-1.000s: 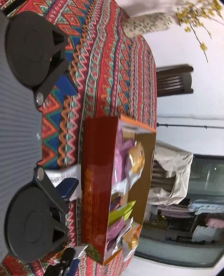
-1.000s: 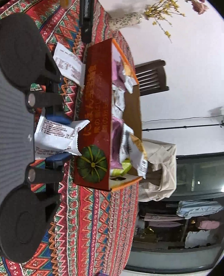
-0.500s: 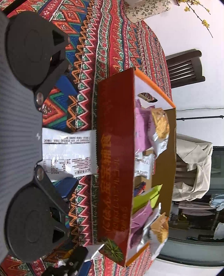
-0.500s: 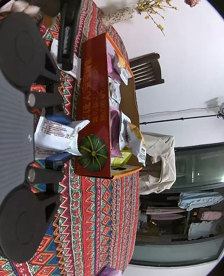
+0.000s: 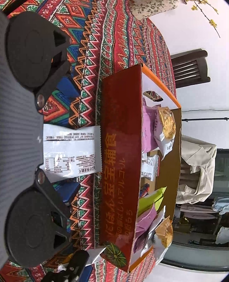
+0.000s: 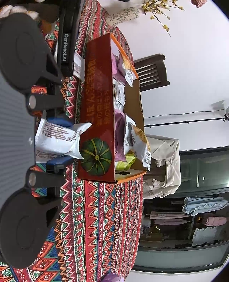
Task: Organize snacks
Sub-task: 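Carry both white sachets over the box and open both tools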
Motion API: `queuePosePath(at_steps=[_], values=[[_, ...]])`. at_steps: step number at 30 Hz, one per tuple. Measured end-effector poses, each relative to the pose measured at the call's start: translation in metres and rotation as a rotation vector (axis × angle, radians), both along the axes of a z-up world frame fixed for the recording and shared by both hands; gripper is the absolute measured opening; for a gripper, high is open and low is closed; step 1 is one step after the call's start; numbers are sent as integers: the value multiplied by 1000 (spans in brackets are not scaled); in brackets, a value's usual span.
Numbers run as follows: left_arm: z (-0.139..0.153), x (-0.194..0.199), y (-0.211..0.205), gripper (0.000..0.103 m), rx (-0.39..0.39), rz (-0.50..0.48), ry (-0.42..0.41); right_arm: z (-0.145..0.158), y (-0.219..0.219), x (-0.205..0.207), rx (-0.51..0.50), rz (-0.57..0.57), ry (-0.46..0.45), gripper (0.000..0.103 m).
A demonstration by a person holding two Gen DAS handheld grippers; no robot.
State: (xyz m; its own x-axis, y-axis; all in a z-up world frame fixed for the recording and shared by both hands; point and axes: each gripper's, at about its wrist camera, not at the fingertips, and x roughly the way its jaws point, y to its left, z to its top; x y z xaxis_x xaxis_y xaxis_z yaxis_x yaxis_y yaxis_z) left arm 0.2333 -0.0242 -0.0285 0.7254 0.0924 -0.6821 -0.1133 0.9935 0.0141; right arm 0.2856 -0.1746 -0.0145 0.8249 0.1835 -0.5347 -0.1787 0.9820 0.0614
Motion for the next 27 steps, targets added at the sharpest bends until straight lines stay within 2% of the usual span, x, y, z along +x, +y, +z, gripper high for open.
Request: queuePosePath(at_steps=[5,8,10,11,12,13,17,27], values=[[-1,0,0,101,-7,-8,-5,-1,0,0,-3,1,3,37],[0,-2,0,94,-7,-11,-16,-1,0,0,-2,2,2,37],[2,-4,0,76,-8,-18,-27,-1,0,1,0,1,1,37],[3,-6,-1,70,-7,-23,-33,-2,0,1,2,1,3,37],[4,-8,-1,59,-7,-30,-39,-2,0,1,3,3,4,37],[5,-9,-1,54,-8,-35,-44,-2,0,1,4,4,4,37],[8,-14,1,50,-29,-38,-49,-2,1,0,7,13,-5,37],[25,-38,8,50,-63,-55,-112,2,4,-6,9,35,-29,37]])
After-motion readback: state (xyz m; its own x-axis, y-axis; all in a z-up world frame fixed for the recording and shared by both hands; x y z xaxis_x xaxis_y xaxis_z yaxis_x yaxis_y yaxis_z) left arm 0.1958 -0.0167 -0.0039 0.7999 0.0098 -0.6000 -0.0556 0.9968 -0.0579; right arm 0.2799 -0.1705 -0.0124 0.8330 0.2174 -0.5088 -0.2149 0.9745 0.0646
